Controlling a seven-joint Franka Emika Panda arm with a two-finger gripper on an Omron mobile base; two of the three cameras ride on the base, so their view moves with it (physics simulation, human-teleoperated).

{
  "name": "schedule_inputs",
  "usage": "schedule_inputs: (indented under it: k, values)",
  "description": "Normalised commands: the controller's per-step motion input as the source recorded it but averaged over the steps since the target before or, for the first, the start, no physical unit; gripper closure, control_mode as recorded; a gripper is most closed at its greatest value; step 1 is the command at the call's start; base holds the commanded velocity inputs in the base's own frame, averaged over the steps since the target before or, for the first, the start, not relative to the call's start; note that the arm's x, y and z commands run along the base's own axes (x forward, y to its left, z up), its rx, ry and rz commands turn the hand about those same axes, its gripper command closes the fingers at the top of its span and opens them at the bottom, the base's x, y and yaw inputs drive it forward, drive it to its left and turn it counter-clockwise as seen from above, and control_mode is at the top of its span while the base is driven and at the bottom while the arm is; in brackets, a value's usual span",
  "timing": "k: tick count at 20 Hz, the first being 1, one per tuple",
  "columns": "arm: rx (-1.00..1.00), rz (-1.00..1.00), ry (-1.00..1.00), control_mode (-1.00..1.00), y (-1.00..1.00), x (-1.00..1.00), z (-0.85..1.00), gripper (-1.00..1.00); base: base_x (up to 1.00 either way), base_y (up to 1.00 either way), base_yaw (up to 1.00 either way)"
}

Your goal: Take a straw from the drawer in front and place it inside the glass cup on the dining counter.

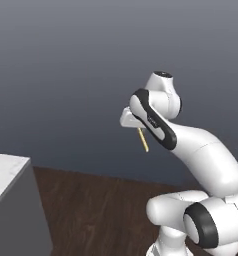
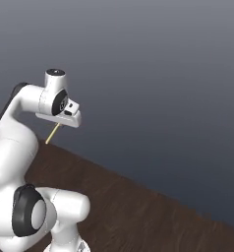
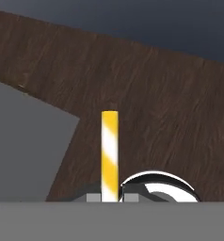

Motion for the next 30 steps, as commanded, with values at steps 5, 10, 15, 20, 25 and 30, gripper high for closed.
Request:
schedule_inputs:
  k: [5,10,15,20,25,30]
  values:
    - [0.00,0.00,0.00,1.00,0.00,0.00,0.00,1.00,1.00,-0.02,0.70]
    - [0.00,0.00,0.00,1.00,0.00,0.00,0.00,1.00,0.99,-0.17,0.74]
    - [0.00,0.00,0.00,1.00,0.00,0.00,0.00,1.00,0.92,-0.33,0.69]
    - [0.00,0.00,0.00,1.00,0.00,0.00,0.00,1.00,0.71,-0.58,0.61]
    - [0.00,0.00,0.00,1.00,0.00,0.00,0.00,1.00,0.55,-0.71,0.57]
    - [0.00,0.00,0.00,1.00,0.00,0.00,0.00,1.00,0.52,-0.74,0.55]
